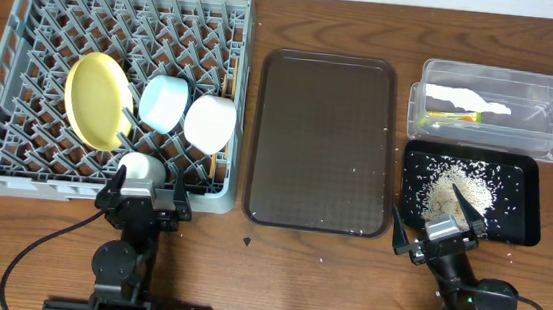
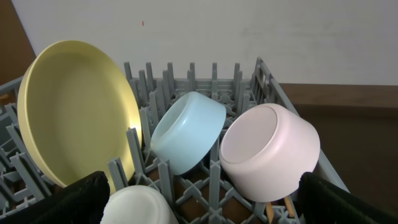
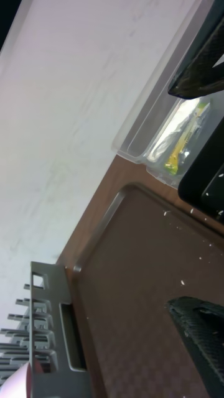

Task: Sort waste into correct bins and load items into the dishwasher

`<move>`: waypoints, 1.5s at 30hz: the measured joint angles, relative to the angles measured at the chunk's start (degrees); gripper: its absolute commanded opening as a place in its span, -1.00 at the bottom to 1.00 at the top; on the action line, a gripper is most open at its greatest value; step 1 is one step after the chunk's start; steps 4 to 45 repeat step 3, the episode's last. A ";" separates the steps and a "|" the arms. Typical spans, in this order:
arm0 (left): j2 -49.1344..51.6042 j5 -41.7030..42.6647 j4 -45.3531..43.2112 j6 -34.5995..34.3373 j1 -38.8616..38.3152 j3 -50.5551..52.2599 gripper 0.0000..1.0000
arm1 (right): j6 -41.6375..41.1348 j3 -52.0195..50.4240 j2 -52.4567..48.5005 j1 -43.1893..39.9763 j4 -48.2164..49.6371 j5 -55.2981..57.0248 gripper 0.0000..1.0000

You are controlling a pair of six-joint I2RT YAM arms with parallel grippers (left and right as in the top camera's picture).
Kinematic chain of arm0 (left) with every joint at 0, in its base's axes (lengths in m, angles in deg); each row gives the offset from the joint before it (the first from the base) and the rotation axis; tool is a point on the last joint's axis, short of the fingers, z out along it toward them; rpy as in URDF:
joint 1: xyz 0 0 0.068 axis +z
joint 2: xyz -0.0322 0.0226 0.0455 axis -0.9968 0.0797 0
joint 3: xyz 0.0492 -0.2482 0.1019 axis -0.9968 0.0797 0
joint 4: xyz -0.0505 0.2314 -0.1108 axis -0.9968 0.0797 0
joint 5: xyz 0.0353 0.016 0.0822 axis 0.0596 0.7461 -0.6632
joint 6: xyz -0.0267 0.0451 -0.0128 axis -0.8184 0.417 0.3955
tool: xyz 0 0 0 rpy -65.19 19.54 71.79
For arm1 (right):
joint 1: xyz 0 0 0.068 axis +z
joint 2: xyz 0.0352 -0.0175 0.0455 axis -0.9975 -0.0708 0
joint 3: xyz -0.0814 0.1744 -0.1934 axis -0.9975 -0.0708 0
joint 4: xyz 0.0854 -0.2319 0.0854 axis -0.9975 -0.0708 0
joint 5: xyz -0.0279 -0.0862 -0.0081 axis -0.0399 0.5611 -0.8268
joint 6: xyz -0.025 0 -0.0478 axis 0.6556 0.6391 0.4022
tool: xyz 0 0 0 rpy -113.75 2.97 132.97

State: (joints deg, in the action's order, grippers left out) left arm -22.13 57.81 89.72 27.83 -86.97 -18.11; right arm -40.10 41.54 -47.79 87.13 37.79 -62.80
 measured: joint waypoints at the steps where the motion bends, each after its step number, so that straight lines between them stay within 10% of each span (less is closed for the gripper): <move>1: 0.00 0.00 0.00 0.00 0.00 0.00 0.93 | 0.00 0.00 0.00 0.00 0.00 0.00 0.99; 45: 0.00 0.00 0.02 0.00 0.00 0.00 0.93 | 0.00 0.00 0.00 0.00 0.00 0.00 0.98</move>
